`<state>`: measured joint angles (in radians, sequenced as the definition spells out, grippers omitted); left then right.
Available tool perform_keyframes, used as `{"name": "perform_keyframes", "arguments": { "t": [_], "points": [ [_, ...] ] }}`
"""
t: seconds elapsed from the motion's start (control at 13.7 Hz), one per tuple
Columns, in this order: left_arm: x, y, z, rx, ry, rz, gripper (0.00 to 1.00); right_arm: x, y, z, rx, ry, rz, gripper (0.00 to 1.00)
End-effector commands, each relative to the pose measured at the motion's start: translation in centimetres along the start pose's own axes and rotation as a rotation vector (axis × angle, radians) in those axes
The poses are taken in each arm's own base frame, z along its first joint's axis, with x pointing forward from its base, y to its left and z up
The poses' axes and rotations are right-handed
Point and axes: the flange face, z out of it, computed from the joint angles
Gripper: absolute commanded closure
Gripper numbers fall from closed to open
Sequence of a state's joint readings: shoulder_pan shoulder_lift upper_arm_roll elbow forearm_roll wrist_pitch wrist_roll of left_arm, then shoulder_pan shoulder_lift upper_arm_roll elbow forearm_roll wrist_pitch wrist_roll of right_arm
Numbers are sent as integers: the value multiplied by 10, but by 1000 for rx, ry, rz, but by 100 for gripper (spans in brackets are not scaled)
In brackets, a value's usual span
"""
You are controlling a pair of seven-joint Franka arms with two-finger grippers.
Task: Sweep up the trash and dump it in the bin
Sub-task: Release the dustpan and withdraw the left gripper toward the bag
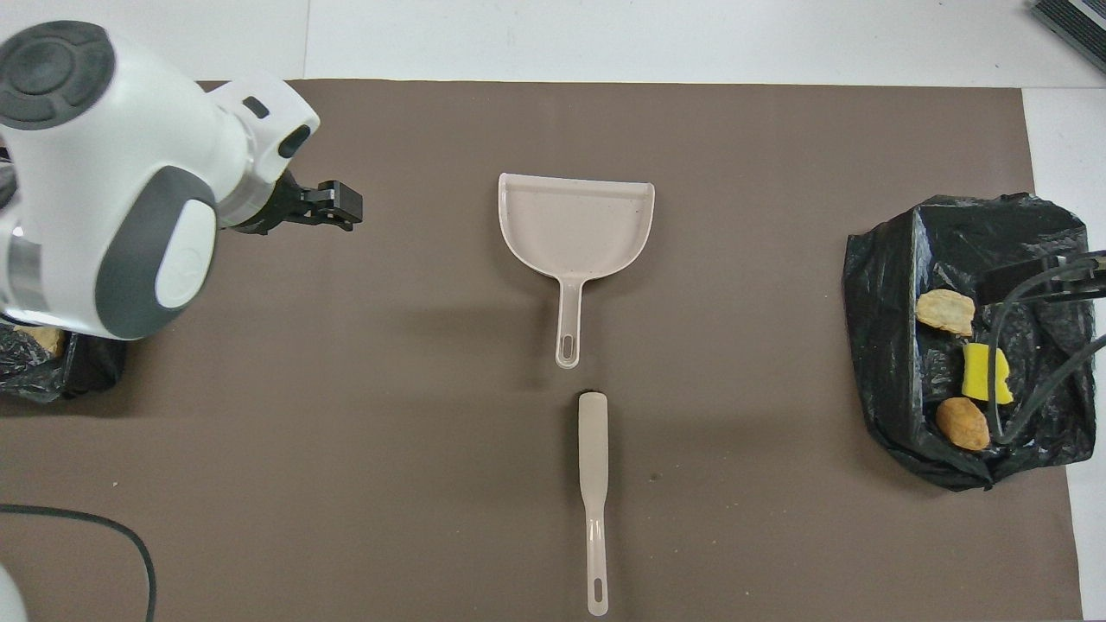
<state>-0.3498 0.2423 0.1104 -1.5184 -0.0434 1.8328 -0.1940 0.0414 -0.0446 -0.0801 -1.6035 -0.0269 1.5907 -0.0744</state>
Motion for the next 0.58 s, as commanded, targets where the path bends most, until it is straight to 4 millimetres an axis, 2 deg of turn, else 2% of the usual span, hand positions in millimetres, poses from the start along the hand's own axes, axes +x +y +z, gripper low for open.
{"name": "perform_keyframes", "arguments": {
  "t": [0.0, 0.51],
  "points": [
    [-2, -42, -21, -11, -25, 68, 0, -4, 3, -2, 4, 2, -18, 0],
    [-24, -167, -65, -10, -57, 168, 0, -4, 3, -2, 3, 1, -18, 0]
  ]
}}
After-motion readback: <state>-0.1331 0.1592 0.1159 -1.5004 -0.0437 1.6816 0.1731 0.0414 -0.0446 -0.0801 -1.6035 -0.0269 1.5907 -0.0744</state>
